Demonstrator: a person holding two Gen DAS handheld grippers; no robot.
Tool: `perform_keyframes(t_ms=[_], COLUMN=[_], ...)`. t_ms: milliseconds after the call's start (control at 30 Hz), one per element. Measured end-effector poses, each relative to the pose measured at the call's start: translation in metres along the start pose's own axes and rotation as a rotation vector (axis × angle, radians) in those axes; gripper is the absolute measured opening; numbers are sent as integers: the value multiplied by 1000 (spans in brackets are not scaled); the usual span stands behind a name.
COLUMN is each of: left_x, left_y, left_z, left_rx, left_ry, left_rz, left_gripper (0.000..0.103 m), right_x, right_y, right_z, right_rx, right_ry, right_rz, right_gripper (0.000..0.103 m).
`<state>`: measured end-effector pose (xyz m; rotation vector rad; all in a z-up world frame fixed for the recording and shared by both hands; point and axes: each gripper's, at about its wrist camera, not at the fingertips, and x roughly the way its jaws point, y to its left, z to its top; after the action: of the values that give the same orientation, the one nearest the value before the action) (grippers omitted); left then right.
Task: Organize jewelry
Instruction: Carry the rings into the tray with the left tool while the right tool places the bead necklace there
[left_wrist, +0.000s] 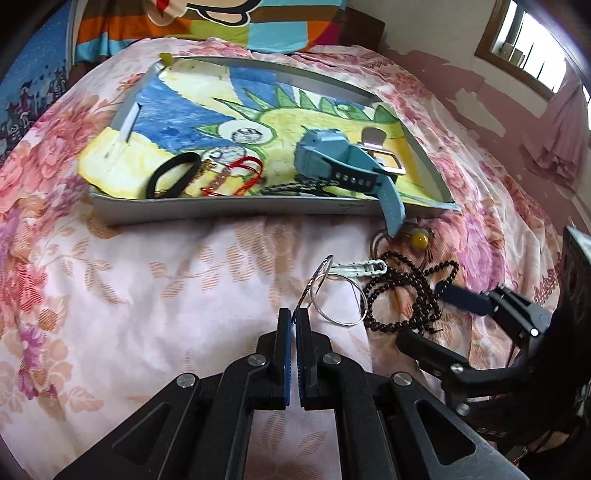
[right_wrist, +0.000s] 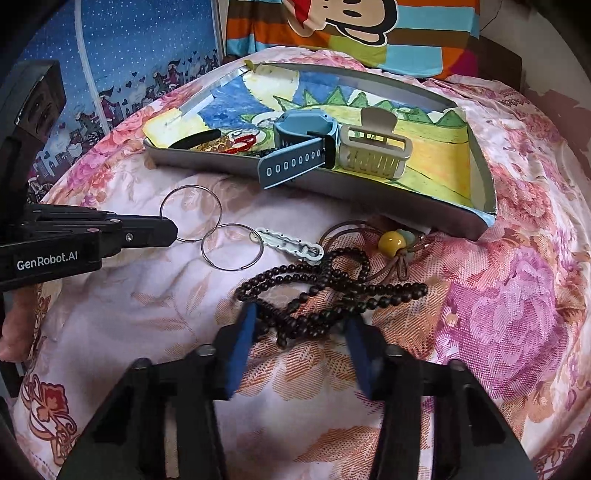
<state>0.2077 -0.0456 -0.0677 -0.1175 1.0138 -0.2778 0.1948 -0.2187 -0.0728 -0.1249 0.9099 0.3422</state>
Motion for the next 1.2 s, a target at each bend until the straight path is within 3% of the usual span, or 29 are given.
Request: perform_keyframes(t_ms=[67, 167, 467, 767, 1033, 1200], left_x=[-2, -3, -15, -43, -66, -70], left_y=[1, 1, -2, -7, -8, -4], left_z=[0, 1, 3, 19, 45, 62], left_rx=[-1, 2, 9, 16, 12, 1], left_ry=[-4, -8, -42, -129, -260, -352], left_rz=[1, 0, -16, -40, -53, -6], left_gripper=[3, 3, 3, 3, 3, 3], right_x=[-1, -2, -45, -81, -82, -57], right_y=[-1, -2, -4, -17, -29, -35], right_z=[0, 1, 11, 33, 66, 85], right_rx=[2, 10, 22, 70, 138, 161], right_ry=[-3, -2, -135, -316, -466, -450], right_rz=[7, 28, 51, 7, -84, -75], right_gripper=[16, 11, 10, 10, 10, 10])
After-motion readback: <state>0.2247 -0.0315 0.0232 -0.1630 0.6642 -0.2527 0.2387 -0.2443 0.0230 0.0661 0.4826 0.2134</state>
